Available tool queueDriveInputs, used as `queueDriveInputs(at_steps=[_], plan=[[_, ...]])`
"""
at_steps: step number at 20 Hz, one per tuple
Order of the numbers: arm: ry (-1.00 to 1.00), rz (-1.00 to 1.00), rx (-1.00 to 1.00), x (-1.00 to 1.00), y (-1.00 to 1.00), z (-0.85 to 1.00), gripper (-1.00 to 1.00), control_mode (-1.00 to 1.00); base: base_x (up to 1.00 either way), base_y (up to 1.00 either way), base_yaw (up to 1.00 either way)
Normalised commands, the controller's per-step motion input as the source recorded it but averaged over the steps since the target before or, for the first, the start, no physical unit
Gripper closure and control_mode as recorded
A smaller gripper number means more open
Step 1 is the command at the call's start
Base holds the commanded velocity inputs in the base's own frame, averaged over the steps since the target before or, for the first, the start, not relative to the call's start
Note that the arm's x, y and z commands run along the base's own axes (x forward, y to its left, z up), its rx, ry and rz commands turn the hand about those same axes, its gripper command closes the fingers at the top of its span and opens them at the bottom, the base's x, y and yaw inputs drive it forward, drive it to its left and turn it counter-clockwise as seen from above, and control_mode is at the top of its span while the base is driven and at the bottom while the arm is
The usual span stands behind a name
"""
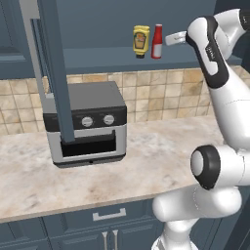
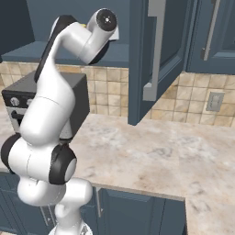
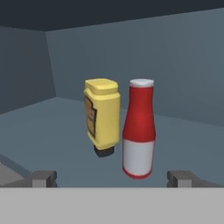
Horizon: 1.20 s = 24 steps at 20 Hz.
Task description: Move the mustard and ketchup from the cabinet to the dining counter.
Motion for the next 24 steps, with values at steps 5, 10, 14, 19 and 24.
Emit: queueDriveInputs(at_steps=[5,10,14,19,24], plan=[[0.00,0.00,0.03,0.25,0.02,-0.01,-1.00,-1.00,0.00,0.00,0.00],[0.00,0.00,0.00,0.18,0.00,0.00,-1.00,-1.00,0.00,0.00,0.00],[0.00,0.00,0.00,0.14,0.02,-0.02,-1.00,-1.00,0.00,0.00,0.00],[0.00,0.00,0.00,0.10,0.03,-0.06,-1.00,-1.00,0.00,0.00,0.00],[0.04,0.00,0.01,0.17,0.03,-0.12,-1.00,-1.00,0.00,0.00,0.00]])
